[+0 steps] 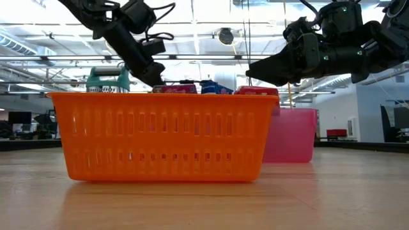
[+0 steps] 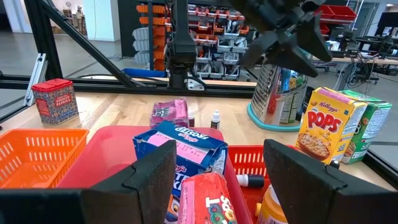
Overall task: Pick & Place Kitchen Items
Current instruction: Put the yellow cereal box into the pink bin
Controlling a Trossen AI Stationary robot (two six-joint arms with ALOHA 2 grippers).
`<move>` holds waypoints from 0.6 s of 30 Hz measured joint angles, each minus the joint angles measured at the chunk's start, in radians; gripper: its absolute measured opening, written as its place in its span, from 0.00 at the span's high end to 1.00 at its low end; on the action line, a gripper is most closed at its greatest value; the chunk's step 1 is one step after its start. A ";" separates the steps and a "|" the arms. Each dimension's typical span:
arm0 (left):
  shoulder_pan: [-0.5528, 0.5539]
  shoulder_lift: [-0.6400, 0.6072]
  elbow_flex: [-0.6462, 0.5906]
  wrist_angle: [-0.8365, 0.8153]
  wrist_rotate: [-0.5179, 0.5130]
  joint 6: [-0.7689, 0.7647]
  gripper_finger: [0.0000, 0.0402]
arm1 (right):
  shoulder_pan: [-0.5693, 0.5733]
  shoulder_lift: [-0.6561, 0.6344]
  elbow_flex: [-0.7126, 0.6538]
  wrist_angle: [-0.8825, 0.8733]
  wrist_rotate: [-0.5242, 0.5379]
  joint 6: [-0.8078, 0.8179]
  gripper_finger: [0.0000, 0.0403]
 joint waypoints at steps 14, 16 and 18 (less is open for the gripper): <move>0.040 0.062 0.088 -0.011 0.085 0.027 0.43 | 0.000 0.000 0.000 0.017 0.000 0.000 0.42; 0.037 0.108 0.140 -0.048 0.097 0.039 0.43 | 0.000 0.000 0.000 0.017 0.000 0.000 0.42; 0.044 0.159 0.198 -0.133 0.089 0.044 0.43 | 0.000 0.000 0.000 0.016 0.000 0.000 0.42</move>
